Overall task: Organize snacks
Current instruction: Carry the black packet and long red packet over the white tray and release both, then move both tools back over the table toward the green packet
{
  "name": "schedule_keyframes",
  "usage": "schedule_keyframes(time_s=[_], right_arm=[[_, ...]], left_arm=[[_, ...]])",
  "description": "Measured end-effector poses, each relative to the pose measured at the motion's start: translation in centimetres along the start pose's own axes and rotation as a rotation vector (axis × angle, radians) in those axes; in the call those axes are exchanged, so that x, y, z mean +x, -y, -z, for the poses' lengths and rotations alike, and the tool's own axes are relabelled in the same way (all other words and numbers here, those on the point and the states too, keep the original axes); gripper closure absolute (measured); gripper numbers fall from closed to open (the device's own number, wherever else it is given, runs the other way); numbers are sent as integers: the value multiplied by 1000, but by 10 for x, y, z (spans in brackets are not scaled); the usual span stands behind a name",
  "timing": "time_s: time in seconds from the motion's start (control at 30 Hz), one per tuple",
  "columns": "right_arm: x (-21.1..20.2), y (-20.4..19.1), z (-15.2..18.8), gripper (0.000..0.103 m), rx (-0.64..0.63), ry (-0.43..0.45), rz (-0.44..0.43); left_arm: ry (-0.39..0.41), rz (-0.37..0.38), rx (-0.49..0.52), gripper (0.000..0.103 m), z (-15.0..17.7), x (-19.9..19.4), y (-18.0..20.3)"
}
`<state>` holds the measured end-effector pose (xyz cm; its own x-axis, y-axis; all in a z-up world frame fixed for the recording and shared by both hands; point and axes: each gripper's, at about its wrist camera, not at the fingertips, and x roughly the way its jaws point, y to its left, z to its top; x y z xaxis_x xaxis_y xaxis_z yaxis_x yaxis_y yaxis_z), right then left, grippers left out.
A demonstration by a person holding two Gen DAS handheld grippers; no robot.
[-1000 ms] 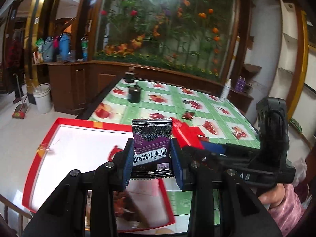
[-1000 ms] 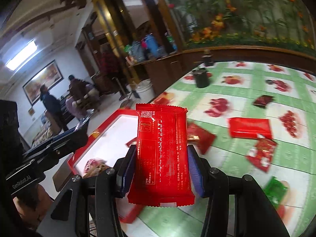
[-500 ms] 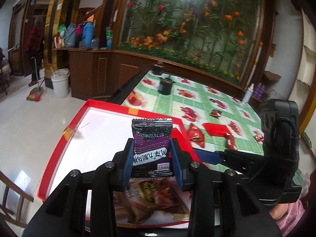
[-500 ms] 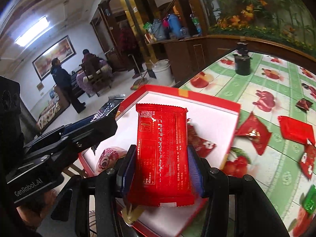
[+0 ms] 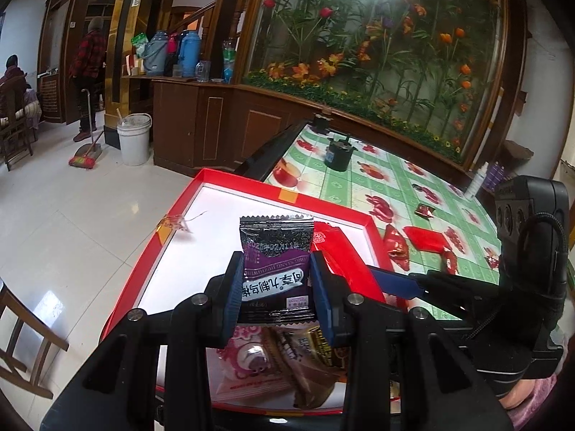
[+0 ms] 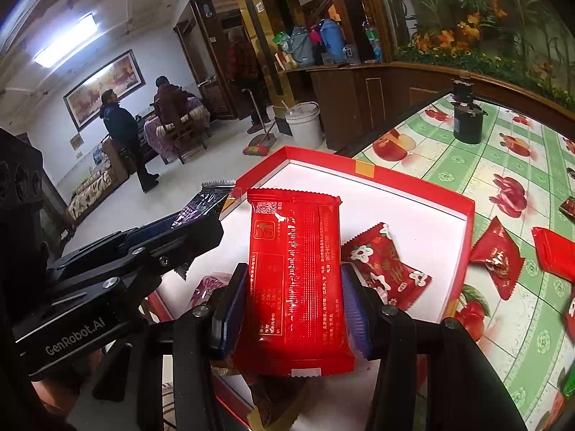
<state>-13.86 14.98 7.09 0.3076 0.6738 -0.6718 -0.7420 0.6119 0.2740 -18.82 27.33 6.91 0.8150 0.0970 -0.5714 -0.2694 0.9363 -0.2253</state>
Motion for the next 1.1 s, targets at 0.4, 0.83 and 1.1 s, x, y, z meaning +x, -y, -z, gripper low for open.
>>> schedule_keyframes(time_s=[0.4,0.83,1.1], right_arm=[[7,-3,2,50,-46,-23,35],[-39,40,1,50,46,61,73],[-86,94,11,50,157,133,127]], left_arm=[[-49,-5,-43,67,4,9,-7],[-23,-46,-43,33,0,-2,10],[-29,-50,55,26,4,-3,51]])
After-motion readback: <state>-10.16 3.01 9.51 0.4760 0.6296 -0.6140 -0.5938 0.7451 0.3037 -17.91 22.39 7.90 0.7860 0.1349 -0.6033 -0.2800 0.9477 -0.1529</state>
